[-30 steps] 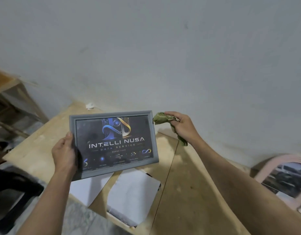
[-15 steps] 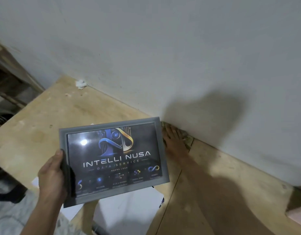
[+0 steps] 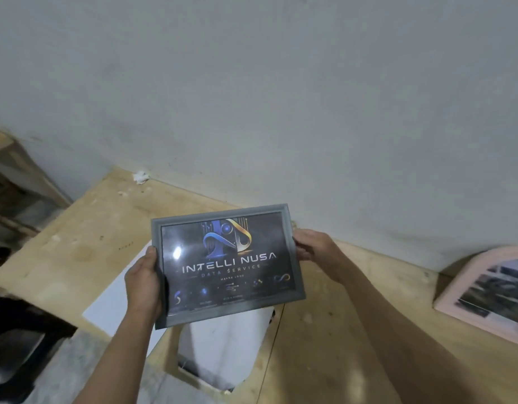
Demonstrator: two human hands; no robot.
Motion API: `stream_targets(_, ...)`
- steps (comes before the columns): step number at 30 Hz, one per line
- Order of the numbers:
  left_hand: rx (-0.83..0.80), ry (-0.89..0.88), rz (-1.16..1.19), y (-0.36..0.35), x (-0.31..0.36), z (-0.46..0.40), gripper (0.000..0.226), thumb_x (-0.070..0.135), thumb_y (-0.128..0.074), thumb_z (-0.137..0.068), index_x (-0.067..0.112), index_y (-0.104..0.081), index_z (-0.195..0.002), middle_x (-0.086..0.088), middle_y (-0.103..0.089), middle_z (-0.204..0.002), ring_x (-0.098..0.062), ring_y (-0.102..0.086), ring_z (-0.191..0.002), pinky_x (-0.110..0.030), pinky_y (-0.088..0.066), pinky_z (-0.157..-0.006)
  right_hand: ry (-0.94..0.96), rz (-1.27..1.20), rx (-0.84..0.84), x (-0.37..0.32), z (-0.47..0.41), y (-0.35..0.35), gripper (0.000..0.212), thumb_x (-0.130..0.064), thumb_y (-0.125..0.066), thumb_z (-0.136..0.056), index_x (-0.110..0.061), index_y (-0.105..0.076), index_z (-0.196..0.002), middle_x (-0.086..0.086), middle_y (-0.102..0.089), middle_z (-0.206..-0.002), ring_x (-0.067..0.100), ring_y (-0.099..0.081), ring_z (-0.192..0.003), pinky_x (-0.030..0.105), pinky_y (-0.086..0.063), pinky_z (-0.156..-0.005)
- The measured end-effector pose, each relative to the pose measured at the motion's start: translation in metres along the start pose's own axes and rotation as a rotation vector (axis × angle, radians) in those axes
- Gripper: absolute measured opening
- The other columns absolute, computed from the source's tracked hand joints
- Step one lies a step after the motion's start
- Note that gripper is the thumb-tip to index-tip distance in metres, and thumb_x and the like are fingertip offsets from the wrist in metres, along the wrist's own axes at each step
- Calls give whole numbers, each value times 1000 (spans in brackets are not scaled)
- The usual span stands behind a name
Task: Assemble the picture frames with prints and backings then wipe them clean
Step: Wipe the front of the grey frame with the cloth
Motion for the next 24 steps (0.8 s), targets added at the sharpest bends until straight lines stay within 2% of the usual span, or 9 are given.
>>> stream_targets(3, -126, -9, -19, -12, 6, 27, 33, 39, -57, -96, 12, -67, -79, -8, -63, -77, -24, -57, -68, -42, -50, -70, -7, 60, 159, -1, 40, 20, 9, -8, -59, -92, -4, -68, -92, -9, -64, -62, 5, -55, -57, 16, -44, -55)
stream_targets(6, -297, -76, -91, -28, 11, 56, 41, 40, -53, -98, 3, -66, -86, -8, -66, -77, -22, -59, -68, -41, -51, -71, -2, 104, 323, 2, 84, 44, 8, -11, -64, -88, -6, -70, -89, 2, -68, -73, 16, -59, -68, 27, -43, -62)
stream_targets(10, -590, -228, -289, -57, 23, 88, 20, 15, -53, -99, 11, -68, -86, 6, -69, -76, -8, -62, -68, -22, -47, -62, 8, 107, 475, -3, 137, 77, 15, -6, -62, -89, -12, -66, -75, -5, -67, -63, 15, -61, -64, 28, -47, -62)
stream_targets(13, -757, -312, -440, -84, 30, 103, 13, 4, -59, -95, 7, -71, -99, -6, -66, -85, -21, -61, -78, -31, -50, -65, 41, 103, 581, -5, 176, 106, 11, -1, -59, -90, -3, -68, -85, 1, -69, -71, 16, -63, -68, 26, -52, -59)
stream_targets(15, -794, -357, -479, -103, 32, 110, 10, 4, -62, -93, 7, -71, -97, -8, -64, -83, -24, -60, -78, -39, -52, -67, 64, 96, 645, -4, 193, 122, 11, 3, -57, -90, 4, -67, -90, 8, -68, -75, 16, -62, -69, 21, -53, -57)
stream_targets(18, -802, -429, -541, -134, 33, 119, 8, 18, -69, -86, 12, -72, -89, -11, -65, -83, -27, -62, -77, -54, -56, -76, 76, 99, 727, -4, 208, 140, 23, 6, -56, -90, -9, -63, -75, -2, -57, -59, 1, -56, -53, 13, -48, -52)
stream_targets(21, -799, -490, -592, -164, 28, 123, 11, 31, -69, -78, 24, -73, -84, -13, -69, -84, -33, -67, -80, -57, -56, -77, 68, 152, 781, 7, 210, 166, 27, 0, -61, -88, -12, -57, -65, -2, -39, -56, 10, -43, -56, 26, -43, -63)
stream_targets(22, -804, -503, -607, -181, 22, 124, 8, 32, -69, -78, 29, -73, -83, -10, -70, -83, -33, -68, -80, -57, -57, -77, 59, 169, 800, 14, 208, 181, 22, -3, -62, -88, -10, -59, -67, -4, -38, -56, 14, -41, -60, 31, -39, -66)
stream_targets(24, -798, -489, -628, -200, 12, 118, 4, 30, -71, -81, 33, -73, -82, -5, -72, -84, -34, -70, -85, -55, -58, -78, 40, 187, 829, 20, 203, 197, 14, -6, -63, -88, -5, -60, -74, -6, -40, -54, 14, -41, -60, 31, -37, -66)
Point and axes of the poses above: each hand's wrist, its own z-axis away from the middle knuckle, its own y-axis out of the back of the hand, x = y × z, the point moved 3 cm from there along -z, towards the middle knuckle
